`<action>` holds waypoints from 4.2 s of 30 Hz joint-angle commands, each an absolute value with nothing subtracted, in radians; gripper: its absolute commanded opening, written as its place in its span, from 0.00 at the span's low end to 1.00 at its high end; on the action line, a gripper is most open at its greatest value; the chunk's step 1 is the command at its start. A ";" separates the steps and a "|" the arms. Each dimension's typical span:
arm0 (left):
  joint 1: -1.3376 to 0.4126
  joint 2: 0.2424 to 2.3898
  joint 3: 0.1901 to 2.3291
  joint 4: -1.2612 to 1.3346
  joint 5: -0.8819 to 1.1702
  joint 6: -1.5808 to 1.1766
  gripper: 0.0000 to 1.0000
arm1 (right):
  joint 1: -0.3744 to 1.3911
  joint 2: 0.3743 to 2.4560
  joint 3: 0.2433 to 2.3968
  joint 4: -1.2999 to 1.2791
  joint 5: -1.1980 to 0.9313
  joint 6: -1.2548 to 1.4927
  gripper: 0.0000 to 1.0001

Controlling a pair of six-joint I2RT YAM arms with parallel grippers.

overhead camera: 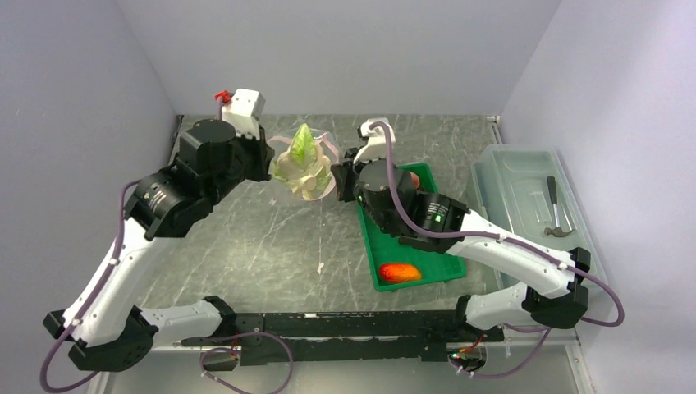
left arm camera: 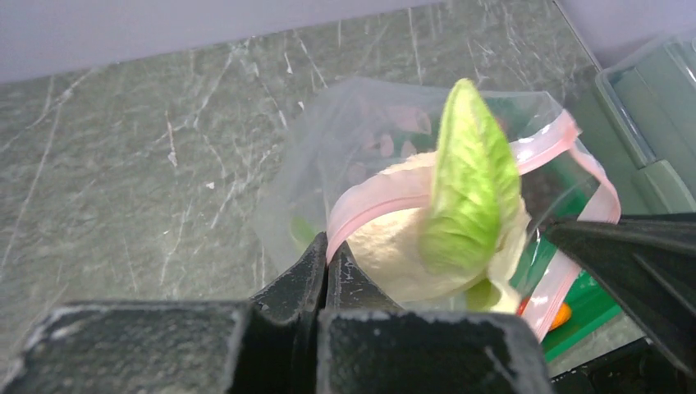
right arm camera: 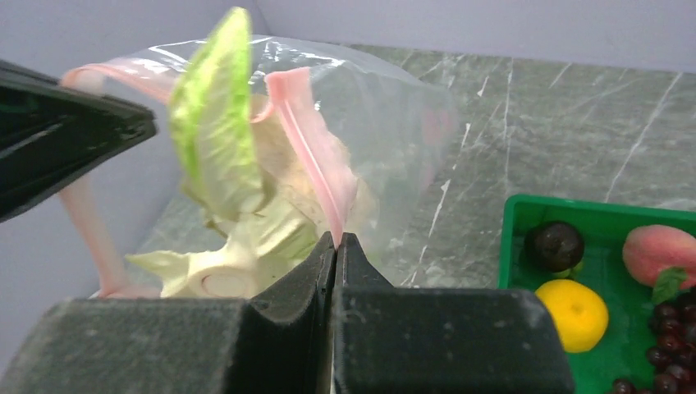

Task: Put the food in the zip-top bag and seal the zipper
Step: Adjust the zipper food storage bag at the center of the board, then pick up the fake fruit from the bin.

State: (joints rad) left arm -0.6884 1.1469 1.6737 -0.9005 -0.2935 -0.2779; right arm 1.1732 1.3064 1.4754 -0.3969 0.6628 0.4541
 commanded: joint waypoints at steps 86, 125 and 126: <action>-0.456 1.163 1.420 -0.755 -0.185 -0.244 0.00 | 0.939 1.152 1.272 -0.356 0.401 0.546 0.66; -0.411 1.080 1.256 -0.616 -0.106 -0.243 0.00 | 0.642 1.379 0.958 -0.370 0.320 0.591 1.00; -0.411 1.079 1.254 -0.617 -0.110 -0.242 0.00 | 0.634 1.390 0.954 -0.362 0.308 0.595 1.00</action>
